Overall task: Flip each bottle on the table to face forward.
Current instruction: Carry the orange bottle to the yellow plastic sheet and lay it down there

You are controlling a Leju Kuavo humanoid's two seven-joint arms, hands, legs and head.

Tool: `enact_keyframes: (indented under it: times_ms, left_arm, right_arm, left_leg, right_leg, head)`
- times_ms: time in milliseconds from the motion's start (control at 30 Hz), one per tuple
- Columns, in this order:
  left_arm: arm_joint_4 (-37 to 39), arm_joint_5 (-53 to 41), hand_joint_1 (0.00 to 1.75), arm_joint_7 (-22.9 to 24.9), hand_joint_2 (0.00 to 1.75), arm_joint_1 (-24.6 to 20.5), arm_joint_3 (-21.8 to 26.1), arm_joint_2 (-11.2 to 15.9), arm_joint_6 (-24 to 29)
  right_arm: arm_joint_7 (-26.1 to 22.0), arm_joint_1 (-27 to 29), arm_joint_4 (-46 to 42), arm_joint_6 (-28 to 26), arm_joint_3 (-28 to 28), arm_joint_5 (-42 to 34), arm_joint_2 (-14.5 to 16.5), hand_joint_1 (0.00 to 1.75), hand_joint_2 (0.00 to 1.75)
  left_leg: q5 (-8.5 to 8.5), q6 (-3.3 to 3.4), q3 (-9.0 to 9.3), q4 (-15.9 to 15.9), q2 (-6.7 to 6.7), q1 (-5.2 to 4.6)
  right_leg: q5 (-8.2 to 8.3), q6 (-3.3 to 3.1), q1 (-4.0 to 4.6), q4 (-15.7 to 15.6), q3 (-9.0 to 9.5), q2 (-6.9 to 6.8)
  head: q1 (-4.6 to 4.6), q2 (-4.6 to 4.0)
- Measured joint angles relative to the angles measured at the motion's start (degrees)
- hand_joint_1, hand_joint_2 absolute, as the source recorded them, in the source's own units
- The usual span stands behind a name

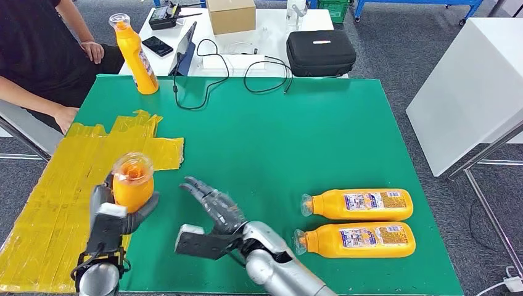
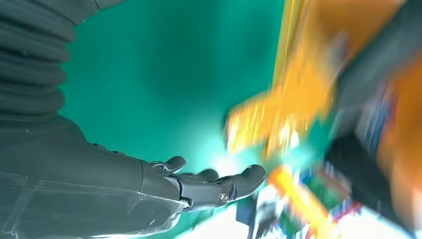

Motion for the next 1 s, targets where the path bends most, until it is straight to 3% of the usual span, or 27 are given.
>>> enact_keyframes:
  times_ms: [100, 267, 467, 767, 900, 1000]
  left_arm:
    - [2.7, -11.9, 1.75, 1.1, 1.75, -2.4, 0.2, 1.4, 10.1]
    - [7.6, -22.4, 1.75, 3.0, 1.75, -3.3, 0.7, 3.7, 18.1]
    - [13.8, -26.7, 1.75, 2.8, 1.75, -3.2, 2.7, 5.9, 22.1]
    - [17.2, -31.8, 1.75, 3.3, 1.75, -3.2, 4.2, 6.4, 22.4]
    - [19.5, -40.5, 1.75, 5.2, 1.75, -3.5, 5.1, 6.5, 22.4]
    - [22.2, -42.2, 1.75, 6.3, 1.75, -4.0, 5.8, 6.7, 22.4]
  right_arm:
    - [-0.9, 1.3, -8.2, 2.3, -5.5, -0.9, -4.4, 0.0, 0.0]
    - [-3.0, 3.8, -17.3, 3.0, -11.0, -2.8, -10.3, 0.0, 0.0]
    - [-4.7, 7.7, -24.4, 4.7, -16.1, -4.9, -17.3, 0.0, 0.0]
    - [-4.9, 9.5, -26.9, 5.4, -18.1, -5.1, -21.2, 0.0, 0.0]
    - [-5.1, 10.2, -27.6, 6.8, -18.6, -6.0, -24.0, 0.0, 1.75]
    - [-6.0, 11.8, -28.8, 7.6, -19.7, -6.3, -27.0, 0.0, 1.75]
  left_leg:
    - [0.01, 0.02, 0.02, 0.0, 0.02, -0.06]
    - [-0.01, 0.03, 0.01, 0.0, 0.03, -0.11]
    - [-0.07, 0.0, -0.04, 0.0, 0.05, -0.1]
    - [-0.06, 0.01, -0.03, 0.0, 0.04, -0.09]
    - [-0.05, 0.01, -0.04, 0.0, -0.01, -0.11]
    - [-0.07, 0.03, -0.05, 0.0, -0.02, -0.13]
  right_leg:
    - [0.01, 0.02, -0.07, 0.0, 0.05, -0.01]
    - [0.0, 0.05, -0.12, 0.0, 0.0, 0.0]
    - [-0.02, 0.05, -0.11, 0.0, -0.03, 0.01]
    - [-0.01, 0.04, -0.11, 0.0, -0.03, 0.01]
    - [-0.02, 0.05, -0.11, 0.0, -0.03, 0.0]
    - [-0.02, 0.05, -0.13, 0.0, -0.03, 0.0]
  head:
    - [0.01, 0.0]
    - [-0.02, 0.0]
    - [-0.02, 0.0]
    - [-0.03, 0.0]
    - [-0.03, 0.0]
    - [-0.02, 0.0]
